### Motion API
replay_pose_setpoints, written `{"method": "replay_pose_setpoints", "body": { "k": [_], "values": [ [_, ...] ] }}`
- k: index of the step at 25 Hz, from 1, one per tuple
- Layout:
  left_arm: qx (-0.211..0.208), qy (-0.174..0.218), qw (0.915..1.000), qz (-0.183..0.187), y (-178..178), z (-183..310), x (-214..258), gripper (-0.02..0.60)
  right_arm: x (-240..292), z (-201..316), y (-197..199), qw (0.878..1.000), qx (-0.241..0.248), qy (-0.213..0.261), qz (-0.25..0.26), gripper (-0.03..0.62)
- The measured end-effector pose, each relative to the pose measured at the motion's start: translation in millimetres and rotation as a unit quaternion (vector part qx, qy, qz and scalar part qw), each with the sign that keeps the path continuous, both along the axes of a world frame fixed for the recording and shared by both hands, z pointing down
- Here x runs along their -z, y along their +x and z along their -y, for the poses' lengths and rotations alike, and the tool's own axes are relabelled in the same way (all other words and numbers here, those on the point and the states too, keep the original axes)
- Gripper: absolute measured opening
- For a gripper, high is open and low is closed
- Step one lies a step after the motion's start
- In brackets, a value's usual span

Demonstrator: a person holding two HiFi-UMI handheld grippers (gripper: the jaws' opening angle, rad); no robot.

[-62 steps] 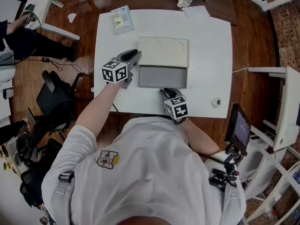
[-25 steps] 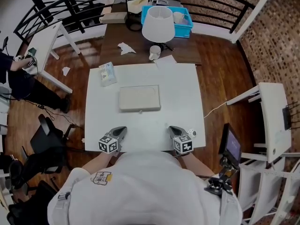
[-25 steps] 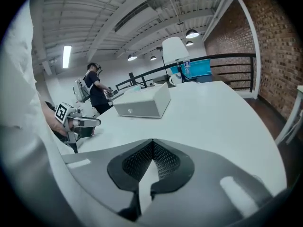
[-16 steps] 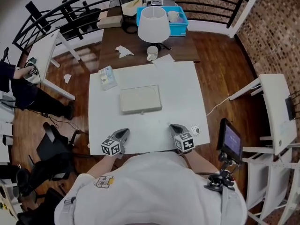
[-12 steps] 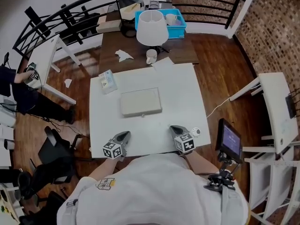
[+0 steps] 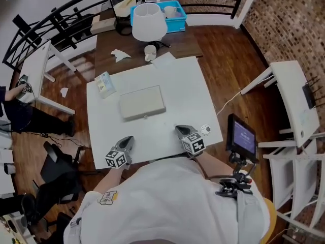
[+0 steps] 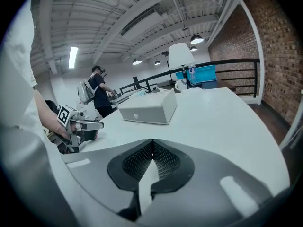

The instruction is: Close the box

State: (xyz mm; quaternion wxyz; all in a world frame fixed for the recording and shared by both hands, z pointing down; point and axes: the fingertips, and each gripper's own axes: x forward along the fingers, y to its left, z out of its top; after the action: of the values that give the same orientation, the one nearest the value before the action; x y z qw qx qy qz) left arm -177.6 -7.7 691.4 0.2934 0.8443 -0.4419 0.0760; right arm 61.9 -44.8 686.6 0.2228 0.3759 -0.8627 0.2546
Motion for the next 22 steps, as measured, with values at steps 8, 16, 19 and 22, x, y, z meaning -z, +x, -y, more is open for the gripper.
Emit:
{"method": "replay_pose_setpoints", "body": {
  "k": [8, 16, 19, 22],
  "values": [
    [-0.005, -0.002, 1.0000, -0.001, 5.0, -4.4, 3.1, 0.000, 8.2, -3.9, 2.1, 1.000, -0.008, 0.003, 0.003, 0.000],
    [-0.003, -0.004, 1.0000, -0.003, 4.1, 4.5, -0.4, 0.000, 2.4, 8.4, -1.2, 1.000, -0.006, 0.000, 0.003, 0.000],
    [-0.001, -0.006, 1.0000, -0.005, 4.0, 3.0, 0.2, 0.000, 3.4, 8.2, -2.2, 1.000, -0.004, 0.000, 0.004, 0.000],
    [-0.002, -0.006, 1.0000, -0.006, 4.5, 1.4, 2.2, 0.000, 4.5, 6.7, -2.2, 1.000, -0.002, 0.002, -0.001, 0.000]
  ]
}}
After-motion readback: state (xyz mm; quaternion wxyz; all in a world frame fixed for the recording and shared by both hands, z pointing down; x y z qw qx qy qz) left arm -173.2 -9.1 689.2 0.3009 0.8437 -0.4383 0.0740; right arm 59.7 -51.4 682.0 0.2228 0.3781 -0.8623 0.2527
